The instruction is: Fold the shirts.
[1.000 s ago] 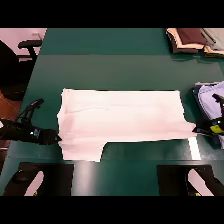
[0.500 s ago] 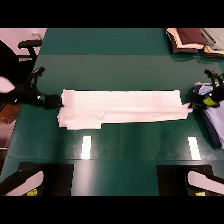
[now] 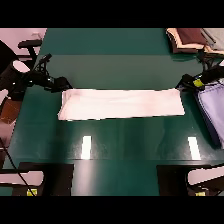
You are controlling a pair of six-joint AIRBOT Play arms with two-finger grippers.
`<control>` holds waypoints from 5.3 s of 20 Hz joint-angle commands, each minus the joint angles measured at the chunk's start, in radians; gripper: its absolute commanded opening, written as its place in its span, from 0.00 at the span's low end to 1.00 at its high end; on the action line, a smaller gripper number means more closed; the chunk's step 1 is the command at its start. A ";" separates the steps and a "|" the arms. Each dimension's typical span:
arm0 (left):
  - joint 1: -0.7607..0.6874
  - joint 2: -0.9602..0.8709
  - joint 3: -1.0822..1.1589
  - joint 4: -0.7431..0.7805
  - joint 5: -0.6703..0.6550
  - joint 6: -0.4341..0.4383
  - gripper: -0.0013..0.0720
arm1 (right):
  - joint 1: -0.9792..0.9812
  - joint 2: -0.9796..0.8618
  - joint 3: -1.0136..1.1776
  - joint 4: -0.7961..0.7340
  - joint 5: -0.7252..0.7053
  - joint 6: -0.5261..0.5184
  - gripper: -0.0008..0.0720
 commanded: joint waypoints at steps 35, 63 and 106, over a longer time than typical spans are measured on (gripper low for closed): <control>-0.639 -0.462 0.415 -0.034 0.078 -0.204 0.06 | 0.288 0.249 0.206 0.471 0.056 -0.154 0.03; -0.039 0.192 0.500 0.242 -0.231 -0.146 0.06 | 0.687 -0.160 0.147 0.377 -0.165 -0.137 0.71; -0.488 0.186 0.424 0.211 -0.071 -0.126 0.06 | -0.439 0.230 0.216 0.080 -0.060 0.032 0.03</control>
